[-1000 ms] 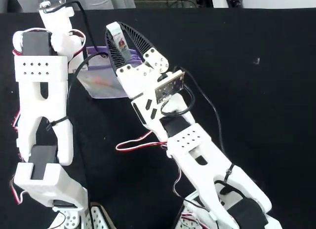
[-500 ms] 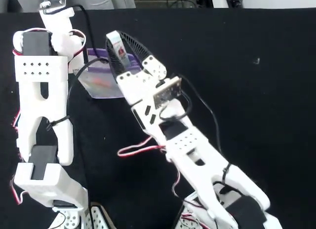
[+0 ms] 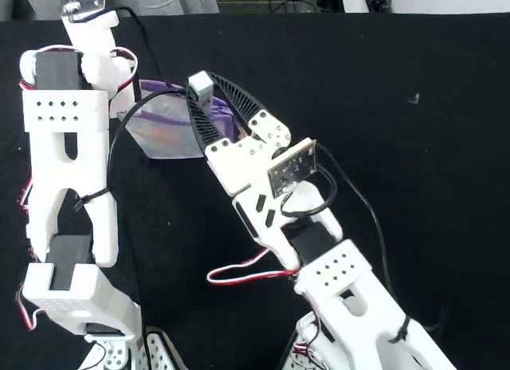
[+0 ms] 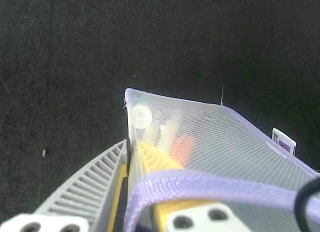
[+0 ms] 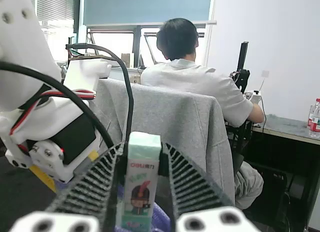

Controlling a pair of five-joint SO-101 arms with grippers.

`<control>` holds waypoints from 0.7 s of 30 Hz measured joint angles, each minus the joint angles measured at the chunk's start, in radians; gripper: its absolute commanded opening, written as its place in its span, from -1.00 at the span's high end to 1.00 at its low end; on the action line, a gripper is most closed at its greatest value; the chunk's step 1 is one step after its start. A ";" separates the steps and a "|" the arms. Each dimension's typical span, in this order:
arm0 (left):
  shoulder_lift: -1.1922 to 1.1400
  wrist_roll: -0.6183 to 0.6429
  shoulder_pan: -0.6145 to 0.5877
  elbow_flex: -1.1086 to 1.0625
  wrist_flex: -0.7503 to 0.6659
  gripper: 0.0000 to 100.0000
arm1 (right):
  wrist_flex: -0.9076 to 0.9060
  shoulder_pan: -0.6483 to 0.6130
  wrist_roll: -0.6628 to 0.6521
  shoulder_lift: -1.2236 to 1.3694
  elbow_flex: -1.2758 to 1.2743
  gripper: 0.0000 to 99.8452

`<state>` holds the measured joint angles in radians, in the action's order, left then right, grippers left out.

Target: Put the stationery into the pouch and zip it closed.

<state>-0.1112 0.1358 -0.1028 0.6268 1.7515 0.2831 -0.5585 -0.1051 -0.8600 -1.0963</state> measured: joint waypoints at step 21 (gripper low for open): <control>0.000 0.000 -0.011 -0.002 0.000 0.94 | 0.025 -0.135 -0.092 0.020 -0.044 0.98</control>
<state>-0.1112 0.1358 -0.1135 0.6252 1.7515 0.3076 -0.6935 -0.1972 -0.8401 -1.1408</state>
